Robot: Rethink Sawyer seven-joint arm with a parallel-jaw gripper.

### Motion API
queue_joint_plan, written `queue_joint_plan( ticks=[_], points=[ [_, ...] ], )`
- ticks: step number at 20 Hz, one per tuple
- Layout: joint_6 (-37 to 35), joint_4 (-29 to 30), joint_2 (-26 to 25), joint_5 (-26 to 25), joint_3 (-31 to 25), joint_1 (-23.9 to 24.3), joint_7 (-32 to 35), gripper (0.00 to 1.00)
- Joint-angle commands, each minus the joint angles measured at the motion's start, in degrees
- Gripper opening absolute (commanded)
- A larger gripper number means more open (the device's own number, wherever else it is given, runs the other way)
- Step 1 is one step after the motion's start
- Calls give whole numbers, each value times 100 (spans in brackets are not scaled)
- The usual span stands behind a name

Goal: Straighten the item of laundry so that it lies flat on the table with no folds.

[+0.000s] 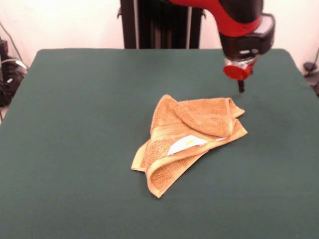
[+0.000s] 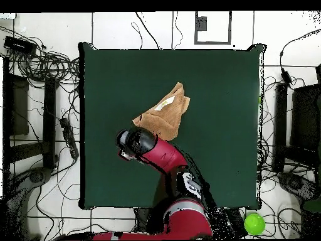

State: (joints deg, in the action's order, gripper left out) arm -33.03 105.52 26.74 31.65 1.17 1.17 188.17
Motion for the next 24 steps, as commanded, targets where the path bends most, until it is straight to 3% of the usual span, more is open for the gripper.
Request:
queue_joint_plan(
  ticks=[1,8,15,24],
  points=[
    [-1044,-1096,-588,-584,1032,-409,958,100],
    [-1733,-1184,-250,-895,1234,-175,789,100],
    [-1825,-1260,19,-1083,1457,-283,748,100],
    [-428,-889,-38,-698,1176,-171,602,100]
  ],
)
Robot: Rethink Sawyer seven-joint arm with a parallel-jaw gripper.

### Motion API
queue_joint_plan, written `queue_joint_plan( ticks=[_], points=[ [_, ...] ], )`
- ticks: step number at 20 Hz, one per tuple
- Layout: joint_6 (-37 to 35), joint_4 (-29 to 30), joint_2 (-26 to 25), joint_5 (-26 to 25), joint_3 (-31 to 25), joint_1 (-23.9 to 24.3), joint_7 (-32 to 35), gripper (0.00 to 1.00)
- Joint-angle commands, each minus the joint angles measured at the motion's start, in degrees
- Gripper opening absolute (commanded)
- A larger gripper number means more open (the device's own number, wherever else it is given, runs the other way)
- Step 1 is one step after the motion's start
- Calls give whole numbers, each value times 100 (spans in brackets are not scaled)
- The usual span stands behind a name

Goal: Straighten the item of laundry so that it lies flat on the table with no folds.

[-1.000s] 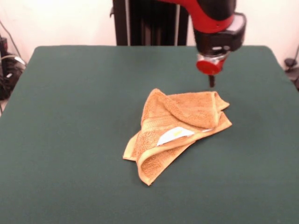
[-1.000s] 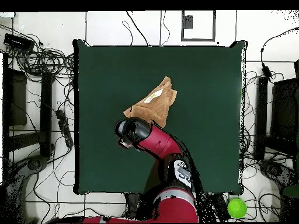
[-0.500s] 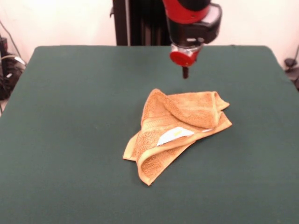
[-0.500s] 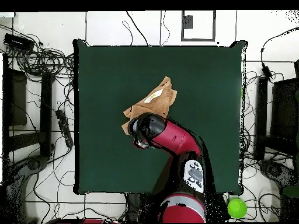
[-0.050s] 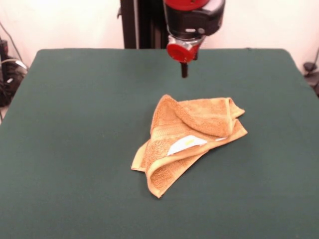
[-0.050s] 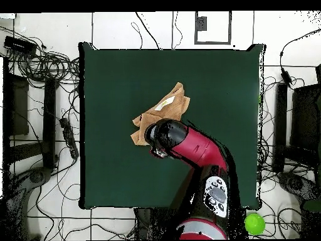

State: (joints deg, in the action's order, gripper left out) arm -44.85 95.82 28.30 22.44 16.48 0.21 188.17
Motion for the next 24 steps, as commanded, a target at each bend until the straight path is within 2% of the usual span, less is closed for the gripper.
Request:
queue_joint_plan(
  ticks=[1,9,14,18,24],
  points=[
    [923,134,-198,283,-430,-40,585,100],
    [2076,805,26,872,-1190,369,482,100],
    [2312,999,114,1035,-1433,507,479,100],
    [2574,1273,260,1384,-1879,710,602,100],
    [2610,1421,431,1874,-2274,717,822,100]
  ],
)
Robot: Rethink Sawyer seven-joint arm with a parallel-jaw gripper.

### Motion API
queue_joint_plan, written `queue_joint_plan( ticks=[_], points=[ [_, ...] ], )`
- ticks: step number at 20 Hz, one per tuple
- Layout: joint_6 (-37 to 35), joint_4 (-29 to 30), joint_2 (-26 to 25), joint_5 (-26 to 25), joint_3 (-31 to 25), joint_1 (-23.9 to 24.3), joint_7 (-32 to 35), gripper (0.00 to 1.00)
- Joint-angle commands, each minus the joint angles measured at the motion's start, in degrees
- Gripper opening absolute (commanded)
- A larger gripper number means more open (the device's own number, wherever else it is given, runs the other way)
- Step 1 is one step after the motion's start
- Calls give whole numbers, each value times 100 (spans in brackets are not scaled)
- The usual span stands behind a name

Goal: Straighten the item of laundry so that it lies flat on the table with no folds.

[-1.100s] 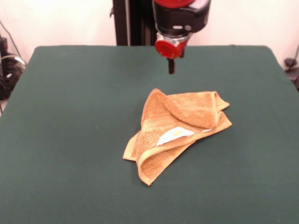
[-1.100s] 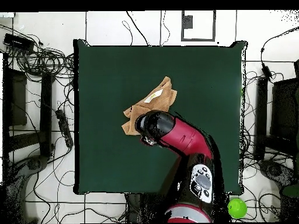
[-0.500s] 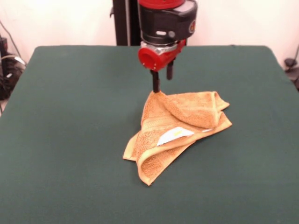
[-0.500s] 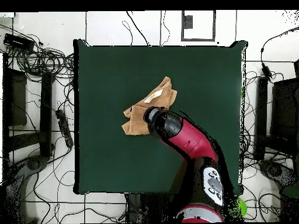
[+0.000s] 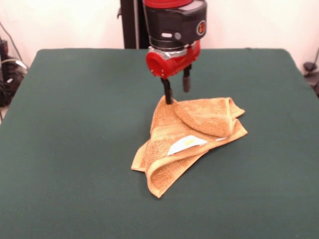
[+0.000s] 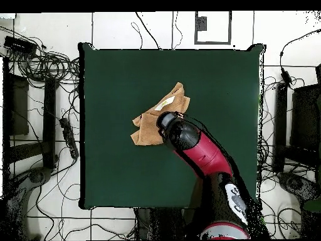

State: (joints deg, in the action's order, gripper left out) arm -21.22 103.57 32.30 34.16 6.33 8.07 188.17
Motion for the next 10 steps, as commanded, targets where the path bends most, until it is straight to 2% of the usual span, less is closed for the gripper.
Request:
queue_joint_plan(
  ticks=[1,8,10],
  points=[
    [259,663,52,800,-1319,-79,868,100],
    [462,854,163,1313,-1698,18,842,100],
    [578,783,72,1283,-1701,-64,845,100]
  ],
)
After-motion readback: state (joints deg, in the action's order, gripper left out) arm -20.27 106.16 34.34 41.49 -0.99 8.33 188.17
